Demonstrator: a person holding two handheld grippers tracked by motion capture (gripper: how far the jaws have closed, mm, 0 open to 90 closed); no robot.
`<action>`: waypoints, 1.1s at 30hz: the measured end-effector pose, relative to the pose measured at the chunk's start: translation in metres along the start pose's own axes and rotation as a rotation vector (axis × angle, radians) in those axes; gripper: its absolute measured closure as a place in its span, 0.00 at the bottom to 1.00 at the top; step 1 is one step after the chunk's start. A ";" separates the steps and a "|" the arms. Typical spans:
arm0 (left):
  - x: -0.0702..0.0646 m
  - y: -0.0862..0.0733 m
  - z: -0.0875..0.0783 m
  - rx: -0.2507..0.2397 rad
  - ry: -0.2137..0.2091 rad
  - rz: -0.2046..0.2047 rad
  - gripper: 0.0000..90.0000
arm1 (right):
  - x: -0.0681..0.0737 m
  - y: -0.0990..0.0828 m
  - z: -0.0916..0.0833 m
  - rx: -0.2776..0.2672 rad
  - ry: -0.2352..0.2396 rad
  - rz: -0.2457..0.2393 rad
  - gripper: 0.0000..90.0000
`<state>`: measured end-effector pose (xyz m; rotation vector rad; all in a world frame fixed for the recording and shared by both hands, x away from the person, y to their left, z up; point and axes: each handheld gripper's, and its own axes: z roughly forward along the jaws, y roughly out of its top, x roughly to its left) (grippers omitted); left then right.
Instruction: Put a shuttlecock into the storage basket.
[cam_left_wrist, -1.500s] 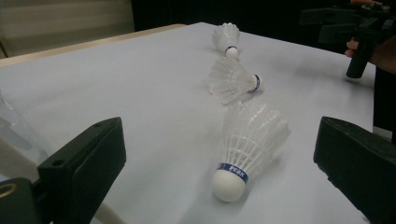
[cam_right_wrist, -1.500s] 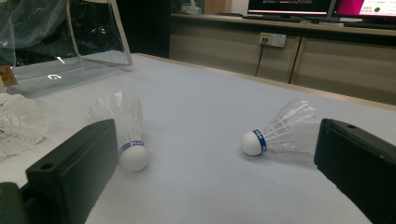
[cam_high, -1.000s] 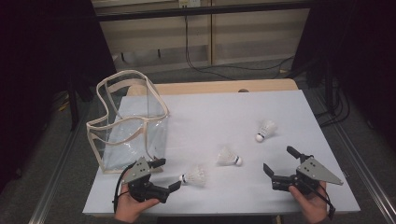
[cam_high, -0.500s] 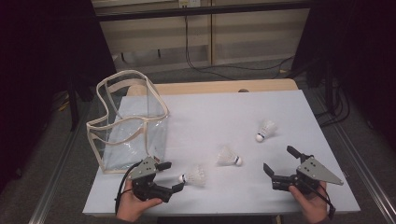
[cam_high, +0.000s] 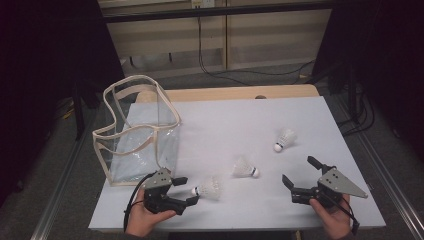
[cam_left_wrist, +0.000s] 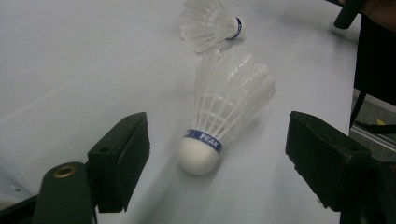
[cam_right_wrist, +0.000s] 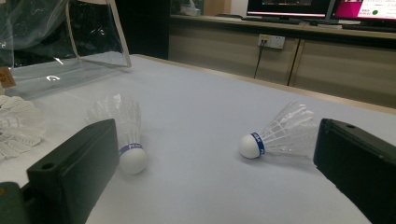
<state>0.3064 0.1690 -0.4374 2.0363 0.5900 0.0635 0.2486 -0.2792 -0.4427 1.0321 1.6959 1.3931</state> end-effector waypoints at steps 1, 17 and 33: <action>0.000 0.000 0.000 0.004 0.000 0.004 0.26 | 0.000 0.000 0.000 0.000 -0.001 0.001 0.00; 0.000 -0.001 0.006 0.058 -0.009 0.016 0.35 | 0.000 0.001 0.000 -0.001 -0.002 -0.003 0.00; 0.003 -0.001 0.008 0.085 -0.002 -0.001 0.39 | 0.000 0.001 -0.001 -0.002 -0.001 -0.005 0.00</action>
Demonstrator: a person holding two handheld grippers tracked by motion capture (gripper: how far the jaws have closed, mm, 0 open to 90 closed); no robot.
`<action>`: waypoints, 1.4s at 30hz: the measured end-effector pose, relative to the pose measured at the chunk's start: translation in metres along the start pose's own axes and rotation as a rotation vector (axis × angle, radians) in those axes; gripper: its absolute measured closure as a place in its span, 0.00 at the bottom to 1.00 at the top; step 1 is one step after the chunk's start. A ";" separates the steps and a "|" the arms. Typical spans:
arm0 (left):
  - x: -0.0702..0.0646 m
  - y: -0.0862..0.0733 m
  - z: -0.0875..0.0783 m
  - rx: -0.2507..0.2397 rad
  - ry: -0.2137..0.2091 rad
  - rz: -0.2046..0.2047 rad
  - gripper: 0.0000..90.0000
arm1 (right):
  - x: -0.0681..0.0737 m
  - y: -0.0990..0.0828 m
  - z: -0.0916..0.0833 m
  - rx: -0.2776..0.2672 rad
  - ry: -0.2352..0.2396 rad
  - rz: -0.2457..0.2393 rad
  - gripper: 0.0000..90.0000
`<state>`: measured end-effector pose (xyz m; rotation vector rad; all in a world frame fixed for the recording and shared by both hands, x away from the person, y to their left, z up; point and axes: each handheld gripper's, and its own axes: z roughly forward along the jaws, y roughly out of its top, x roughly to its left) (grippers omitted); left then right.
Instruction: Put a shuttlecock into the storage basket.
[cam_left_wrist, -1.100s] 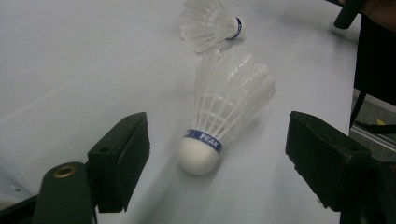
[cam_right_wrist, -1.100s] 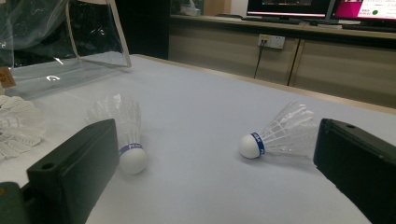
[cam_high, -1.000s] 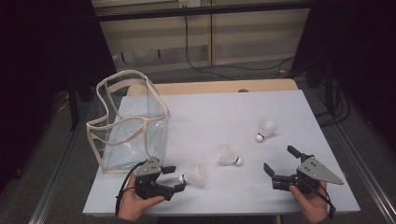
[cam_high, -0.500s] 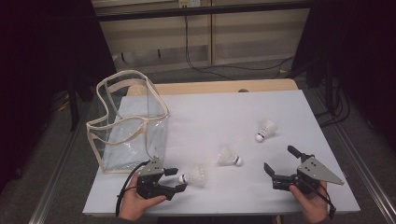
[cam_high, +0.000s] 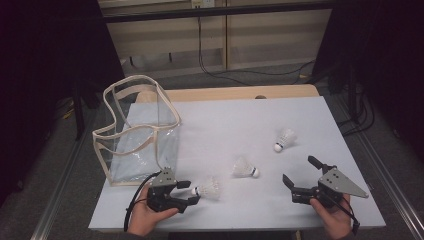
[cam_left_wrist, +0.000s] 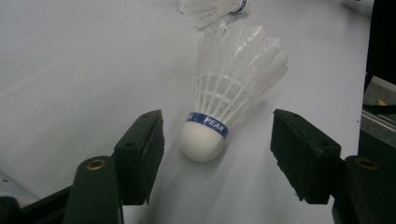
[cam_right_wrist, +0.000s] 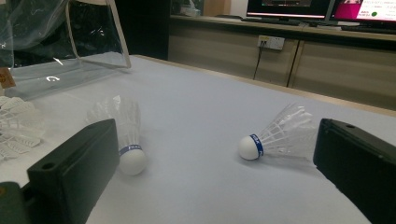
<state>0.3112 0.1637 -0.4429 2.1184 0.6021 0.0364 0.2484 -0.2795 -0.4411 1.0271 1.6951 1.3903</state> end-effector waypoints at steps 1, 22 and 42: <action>0.000 0.000 0.000 0.004 0.002 0.001 0.39 | 0.000 0.000 0.000 0.001 -0.003 -0.003 0.00; 0.001 0.001 0.007 0.068 0.012 0.015 0.48 | 0.001 0.001 -0.001 -0.006 -0.007 -0.007 0.00; 0.003 0.006 0.017 0.115 0.012 0.014 0.54 | 0.001 0.001 0.000 -0.004 -0.007 -0.012 0.00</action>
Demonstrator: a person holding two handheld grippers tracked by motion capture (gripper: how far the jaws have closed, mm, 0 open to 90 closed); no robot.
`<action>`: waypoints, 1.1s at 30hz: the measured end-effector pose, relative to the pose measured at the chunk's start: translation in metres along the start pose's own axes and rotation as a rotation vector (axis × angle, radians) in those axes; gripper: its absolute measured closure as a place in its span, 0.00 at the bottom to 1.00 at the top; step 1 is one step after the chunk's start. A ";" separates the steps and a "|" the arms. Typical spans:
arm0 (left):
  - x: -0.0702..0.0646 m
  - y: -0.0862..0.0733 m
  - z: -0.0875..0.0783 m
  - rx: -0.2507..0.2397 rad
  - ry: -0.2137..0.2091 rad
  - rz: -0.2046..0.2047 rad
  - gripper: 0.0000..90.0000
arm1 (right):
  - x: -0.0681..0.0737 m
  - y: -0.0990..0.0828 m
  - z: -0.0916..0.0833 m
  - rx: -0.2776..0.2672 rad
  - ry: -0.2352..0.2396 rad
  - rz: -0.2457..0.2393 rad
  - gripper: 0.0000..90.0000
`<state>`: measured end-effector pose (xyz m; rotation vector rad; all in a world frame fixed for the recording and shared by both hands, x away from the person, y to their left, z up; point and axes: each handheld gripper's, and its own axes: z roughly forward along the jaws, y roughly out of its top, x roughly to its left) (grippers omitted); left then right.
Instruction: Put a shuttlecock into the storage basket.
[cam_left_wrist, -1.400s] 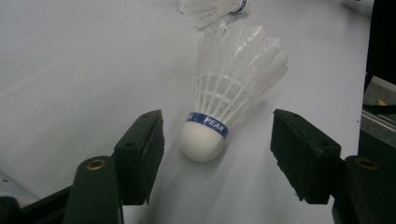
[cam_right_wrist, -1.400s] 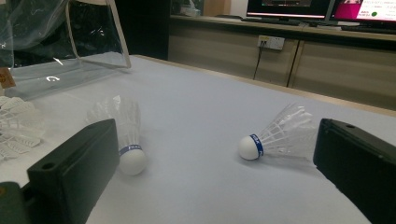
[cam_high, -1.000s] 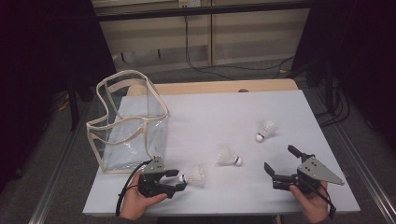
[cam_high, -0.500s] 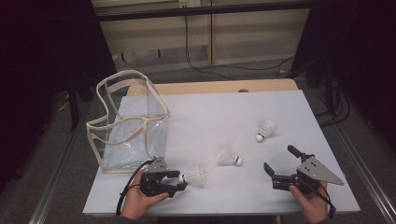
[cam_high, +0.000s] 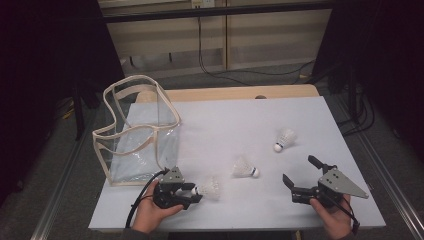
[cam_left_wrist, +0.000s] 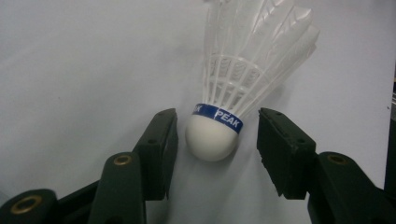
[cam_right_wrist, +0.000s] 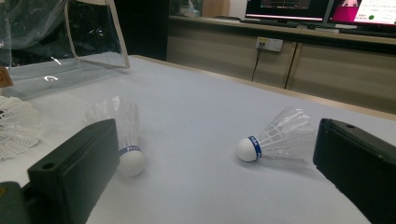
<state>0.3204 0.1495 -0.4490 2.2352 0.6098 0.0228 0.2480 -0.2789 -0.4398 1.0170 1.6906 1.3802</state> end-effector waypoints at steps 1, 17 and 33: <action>0.000 0.000 0.000 -0.001 -0.003 0.001 0.54 | 0.000 0.000 0.000 0.000 0.001 0.000 0.00; 0.001 0.003 0.003 0.011 -0.004 0.008 0.60 | 0.000 0.000 0.000 0.003 0.000 0.001 0.00; -0.004 0.005 0.004 0.037 -0.015 0.017 0.71 | 0.000 -0.001 0.000 0.010 0.000 -0.006 0.01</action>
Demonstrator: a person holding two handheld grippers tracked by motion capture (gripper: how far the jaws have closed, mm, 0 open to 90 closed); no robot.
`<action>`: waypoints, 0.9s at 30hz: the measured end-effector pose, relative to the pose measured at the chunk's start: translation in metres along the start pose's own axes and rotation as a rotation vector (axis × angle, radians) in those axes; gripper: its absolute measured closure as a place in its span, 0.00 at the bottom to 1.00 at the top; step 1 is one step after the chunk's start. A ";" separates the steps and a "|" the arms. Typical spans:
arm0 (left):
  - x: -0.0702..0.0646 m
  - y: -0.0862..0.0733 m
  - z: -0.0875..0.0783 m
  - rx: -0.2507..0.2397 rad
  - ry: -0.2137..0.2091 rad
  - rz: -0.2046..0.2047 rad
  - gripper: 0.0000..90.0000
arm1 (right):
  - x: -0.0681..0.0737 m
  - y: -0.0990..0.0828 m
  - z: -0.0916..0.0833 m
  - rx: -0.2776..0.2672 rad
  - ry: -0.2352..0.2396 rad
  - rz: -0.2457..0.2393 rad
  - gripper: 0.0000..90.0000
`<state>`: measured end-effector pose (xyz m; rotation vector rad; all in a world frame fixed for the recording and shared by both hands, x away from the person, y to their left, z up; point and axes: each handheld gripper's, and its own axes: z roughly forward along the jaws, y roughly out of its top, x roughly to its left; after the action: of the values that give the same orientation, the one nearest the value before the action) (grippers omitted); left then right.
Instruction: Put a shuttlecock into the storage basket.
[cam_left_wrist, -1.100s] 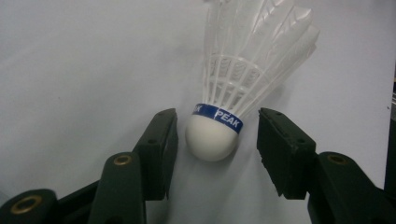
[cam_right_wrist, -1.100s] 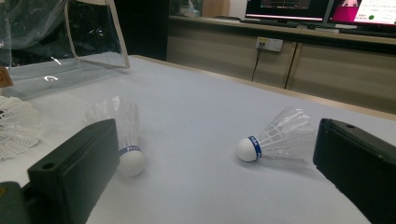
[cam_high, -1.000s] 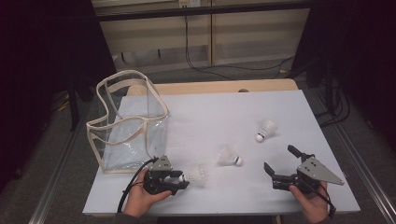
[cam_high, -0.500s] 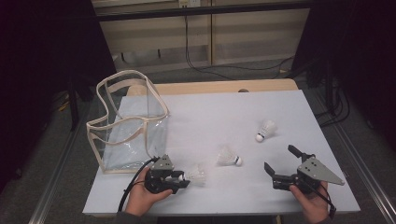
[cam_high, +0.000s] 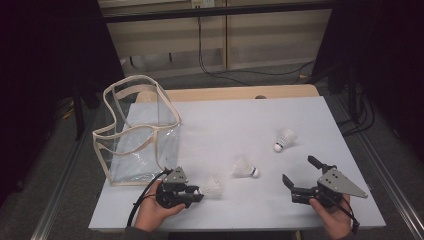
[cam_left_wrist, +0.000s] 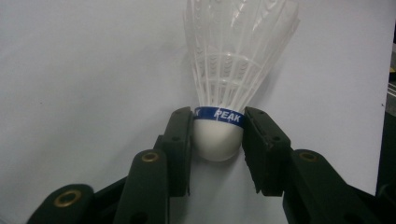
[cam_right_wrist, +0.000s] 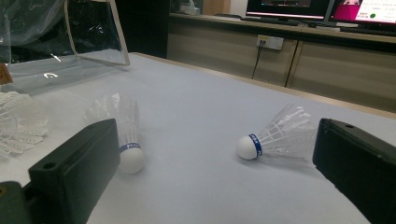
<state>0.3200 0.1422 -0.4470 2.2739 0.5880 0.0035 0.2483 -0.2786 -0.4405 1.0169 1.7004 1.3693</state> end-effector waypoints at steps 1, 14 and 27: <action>0.000 0.000 0.000 0.000 -0.002 0.000 0.71 | 0.000 0.000 0.000 0.000 0.000 0.000 0.01; 0.002 0.001 -0.001 -0.001 -0.030 -0.037 0.71 | -0.001 0.000 -0.001 -0.001 0.001 0.001 0.01; 0.001 0.006 -0.008 -0.016 -0.043 -0.073 0.72 | 0.000 0.000 0.000 -0.002 0.003 0.002 0.01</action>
<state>0.3215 0.1442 -0.4375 2.2301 0.6455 -0.0765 0.2482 -0.2788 -0.4404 1.0159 1.7002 1.3749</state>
